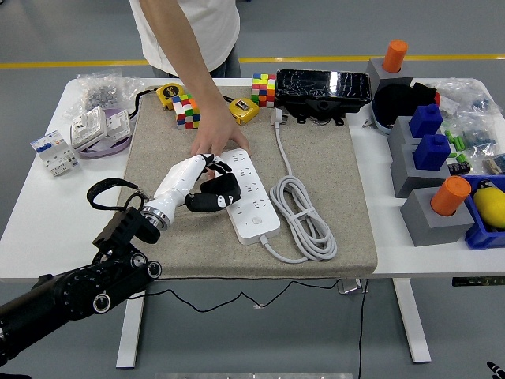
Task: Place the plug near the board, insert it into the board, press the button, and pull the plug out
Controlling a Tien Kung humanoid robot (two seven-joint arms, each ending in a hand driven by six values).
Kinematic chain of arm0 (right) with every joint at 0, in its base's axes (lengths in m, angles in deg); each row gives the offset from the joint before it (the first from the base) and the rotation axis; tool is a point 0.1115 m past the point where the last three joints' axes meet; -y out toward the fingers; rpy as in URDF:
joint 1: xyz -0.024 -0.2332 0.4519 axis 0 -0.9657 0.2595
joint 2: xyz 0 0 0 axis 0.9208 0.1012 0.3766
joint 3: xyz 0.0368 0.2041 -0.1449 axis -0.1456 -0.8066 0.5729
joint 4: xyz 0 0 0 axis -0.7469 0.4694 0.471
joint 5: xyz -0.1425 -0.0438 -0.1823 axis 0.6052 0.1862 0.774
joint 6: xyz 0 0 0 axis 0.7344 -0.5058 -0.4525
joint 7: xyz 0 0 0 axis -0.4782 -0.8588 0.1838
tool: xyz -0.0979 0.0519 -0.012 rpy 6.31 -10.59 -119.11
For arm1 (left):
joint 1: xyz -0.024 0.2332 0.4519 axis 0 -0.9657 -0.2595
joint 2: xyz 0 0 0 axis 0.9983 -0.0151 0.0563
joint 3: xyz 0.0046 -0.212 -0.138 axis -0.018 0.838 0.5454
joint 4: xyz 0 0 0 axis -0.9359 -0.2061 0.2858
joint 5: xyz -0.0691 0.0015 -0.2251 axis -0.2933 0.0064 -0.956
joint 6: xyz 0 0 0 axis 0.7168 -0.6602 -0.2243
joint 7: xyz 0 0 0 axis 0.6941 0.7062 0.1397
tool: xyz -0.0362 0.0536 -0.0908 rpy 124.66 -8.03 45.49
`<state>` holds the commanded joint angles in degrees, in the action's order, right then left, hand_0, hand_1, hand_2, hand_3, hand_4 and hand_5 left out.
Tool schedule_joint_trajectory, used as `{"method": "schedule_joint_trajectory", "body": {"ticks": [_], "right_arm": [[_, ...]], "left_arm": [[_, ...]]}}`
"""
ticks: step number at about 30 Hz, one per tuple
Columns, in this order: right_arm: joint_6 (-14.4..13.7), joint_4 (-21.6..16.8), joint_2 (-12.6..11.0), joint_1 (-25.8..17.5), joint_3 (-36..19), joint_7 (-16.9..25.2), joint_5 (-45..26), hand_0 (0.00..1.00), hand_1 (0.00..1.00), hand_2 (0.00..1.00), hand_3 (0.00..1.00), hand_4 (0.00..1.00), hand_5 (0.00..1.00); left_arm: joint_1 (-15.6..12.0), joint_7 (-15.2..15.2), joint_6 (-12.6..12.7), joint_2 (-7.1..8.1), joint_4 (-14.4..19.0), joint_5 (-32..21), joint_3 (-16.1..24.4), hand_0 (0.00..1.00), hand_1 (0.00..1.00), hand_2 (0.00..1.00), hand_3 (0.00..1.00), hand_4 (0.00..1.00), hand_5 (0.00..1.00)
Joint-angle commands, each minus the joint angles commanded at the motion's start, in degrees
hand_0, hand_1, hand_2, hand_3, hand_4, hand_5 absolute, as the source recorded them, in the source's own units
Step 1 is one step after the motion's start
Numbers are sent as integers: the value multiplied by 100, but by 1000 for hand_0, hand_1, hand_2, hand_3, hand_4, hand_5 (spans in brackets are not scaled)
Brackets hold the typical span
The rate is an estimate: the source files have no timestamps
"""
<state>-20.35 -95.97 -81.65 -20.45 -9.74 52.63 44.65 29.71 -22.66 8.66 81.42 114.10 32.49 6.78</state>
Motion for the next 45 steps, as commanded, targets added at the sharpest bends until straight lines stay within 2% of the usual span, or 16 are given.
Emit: {"method": "schedule_joint_trajectory", "body": {"ticks": [1, 6, 7, 12, 13, 14, 17, 19, 23, 26, 28, 36, 37, 42, 43, 45], "right_arm": [[0, -2, -3, 6, 6, 1, -2, 528, 624, 604, 545, 882, 404], [-2, -3, -16, 20, 37, 3, -10, 528, 624, 604, 545, 882, 404], [-3, -3, -19, 21, 41, 4, -11, 526, 624, 604, 545, 882, 404], [-2, 2, -29, 20, 69, 2, -18, 526, 624, 604, 545, 882, 404], [-2, 2, -32, 20, 75, 2, -19, 528, 624, 605, 545, 882, 404], [-2, 3, -34, 18, 81, 3, -20, 528, 624, 605, 545, 882, 404], [-2, 2, -43, 24, 97, 3, -22, 528, 624, 605, 545, 882, 404], [-3, 4, -46, 27, 99, 3, -23, 529, 624, 603, 546, 882, 404], [-5, 2, -54, 25, 107, 4, -24, 529, 624, 603, 546, 882, 404], [-5, 0, -59, 25, 119, 4, -24, 530, 624, 603, 546, 882, 404], [-6, -1, -59, 22, 122, 5, -24, 530, 624, 603, 546, 882, 404], [-3, 1, -54, 13, 152, 5, -26, 529, 624, 603, 546, 882, 404], [-3, 0, -55, 8, 155, 6, -26, 529, 624, 603, 545, 882, 405], [-5, -5, -54, 8, 138, 6, -18, 529, 624, 603, 545, 882, 405], [-5, -5, -52, 7, 132, 6, -17, 528, 624, 603, 545, 882, 405], [-6, -8, -45, 4, 111, 6, -12, 528, 624, 603, 545, 882, 405]], "left_arm": [[15, 10, -11, -7, -25, -12, -19, 438, 470, 501, 545, 742, 62], [71, 24, -26, -42, -122, -72, -104, 438, 470, 501, 545, 742, 62], [79, 10, -6, -48, -133, -86, -121, 316, 327, 406, 529, 646, 2], [94, 125, 95, -58, -143, 44, -191, 316, 327, 406, 529, 646, 2], [97, 126, 116, -58, -152, 44, -207, 271, 269, 362, 461, 666, 2], [95, 97, 145, -58, -161, 25, -222, 271, 269, 362, 461, 666, 2], [87, -152, 290, -49, -176, -151, -240, 271, 269, 362, 461, 666, 2], [61, -452, 437, -37, -171, -394, -225, 265, 257, 350, 438, 645, 2], [-31, -1227, 714, 7, -169, -1059, -127, 265, 257, 350, 438, 645, 2], [-132, -1863, 833, 54, -200, -1615, 3, 265, 254, 340, 427, 627, 2], [-210, -2223, 888, 94, -240, -1788, 94, 265, 254, 340, 427, 627, 2], [-369, -2518, 888, 349, -586, -1775, 35, 291, 261, 339, 436, 626, 2], [-392, -2505, 888, 363, -620, -1736, 19, 362, 362, 446, 533, 665, 2], [-444, -2276, 854, 361, -708, -1527, -32, 362, 362, 446, 533, 665, 2], [-446, -2252, 845, 358, -711, -1507, -36, 613, 612, 556, 561, 835, 2], [-454, -2179, 826, 344, -722, -1415, -52, 613, 612, 556, 561, 835, 2]]}}
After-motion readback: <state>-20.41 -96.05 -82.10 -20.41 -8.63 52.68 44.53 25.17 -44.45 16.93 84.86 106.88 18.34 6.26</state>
